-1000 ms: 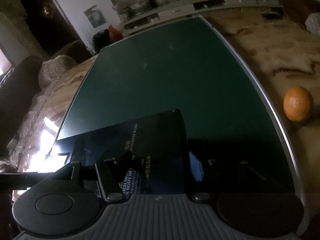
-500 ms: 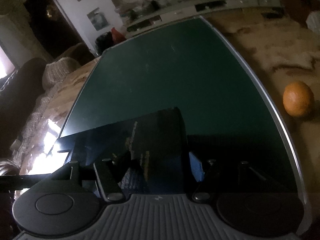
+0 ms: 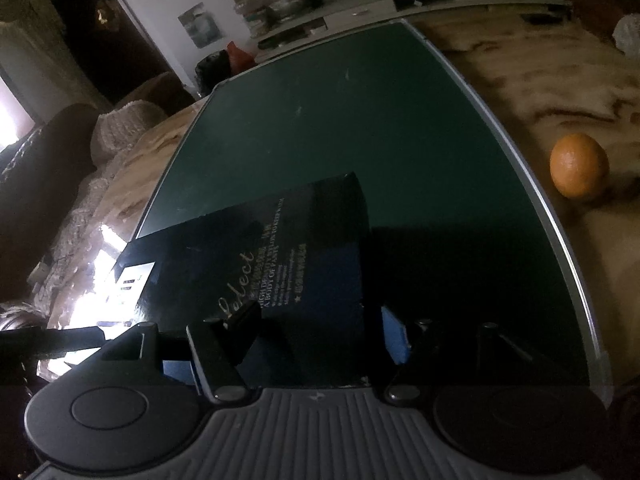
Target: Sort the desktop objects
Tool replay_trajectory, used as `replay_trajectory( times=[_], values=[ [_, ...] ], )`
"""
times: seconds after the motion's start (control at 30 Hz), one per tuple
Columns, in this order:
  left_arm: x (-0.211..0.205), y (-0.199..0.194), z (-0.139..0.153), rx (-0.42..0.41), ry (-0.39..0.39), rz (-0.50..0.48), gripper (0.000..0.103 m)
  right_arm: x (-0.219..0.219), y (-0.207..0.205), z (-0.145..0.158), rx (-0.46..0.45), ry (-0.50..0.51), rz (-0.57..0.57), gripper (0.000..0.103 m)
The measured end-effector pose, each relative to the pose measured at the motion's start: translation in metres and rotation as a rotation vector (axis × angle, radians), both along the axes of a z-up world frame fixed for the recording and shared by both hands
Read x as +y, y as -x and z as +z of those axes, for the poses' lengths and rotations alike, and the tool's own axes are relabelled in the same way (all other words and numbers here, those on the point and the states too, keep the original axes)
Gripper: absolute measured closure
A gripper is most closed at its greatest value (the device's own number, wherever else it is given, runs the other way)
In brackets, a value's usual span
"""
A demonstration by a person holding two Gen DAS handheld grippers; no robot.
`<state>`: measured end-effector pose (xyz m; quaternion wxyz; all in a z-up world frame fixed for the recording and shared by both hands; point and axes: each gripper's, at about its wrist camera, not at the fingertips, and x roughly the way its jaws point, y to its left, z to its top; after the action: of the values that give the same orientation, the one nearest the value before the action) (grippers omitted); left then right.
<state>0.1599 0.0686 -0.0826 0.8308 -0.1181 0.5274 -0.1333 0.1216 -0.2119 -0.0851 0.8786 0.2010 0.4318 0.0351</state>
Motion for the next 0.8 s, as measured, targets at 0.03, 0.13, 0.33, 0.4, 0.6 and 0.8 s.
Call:
replay_trajectory(
  times=[0.03,0.13,0.33,0.4,0.6,0.8],
  values=[
    [0.000,0.000,-0.001,0.000,0.014,-0.012,0.004,0.000,0.001,0.000,-0.003,-0.003,0.001,0.036],
    [-0.002,0.001,-0.003,-0.003,0.049,-0.049,0.005,-0.002,0.002,0.002,-0.011,-0.010,0.005,0.039],
    [-0.009,0.001,-0.006,-0.013,0.075,-0.089,0.004,0.002,0.004,0.010,-0.039,0.025,0.020,0.041],
    [-0.008,0.004,-0.006,-0.026,0.078,-0.098,0.004,0.006,0.004,0.014,-0.058,0.056,0.032,0.041],
    [-0.014,0.011,-0.006,-0.037,0.095,-0.131,0.009,0.023,0.002,0.021,-0.075,-0.010,0.095,0.069],
    [0.001,-0.009,-0.001,-0.016,0.077,-0.054,0.008,-0.002,-0.012,0.026,-0.100,0.075,-0.057,0.007]
  ],
)
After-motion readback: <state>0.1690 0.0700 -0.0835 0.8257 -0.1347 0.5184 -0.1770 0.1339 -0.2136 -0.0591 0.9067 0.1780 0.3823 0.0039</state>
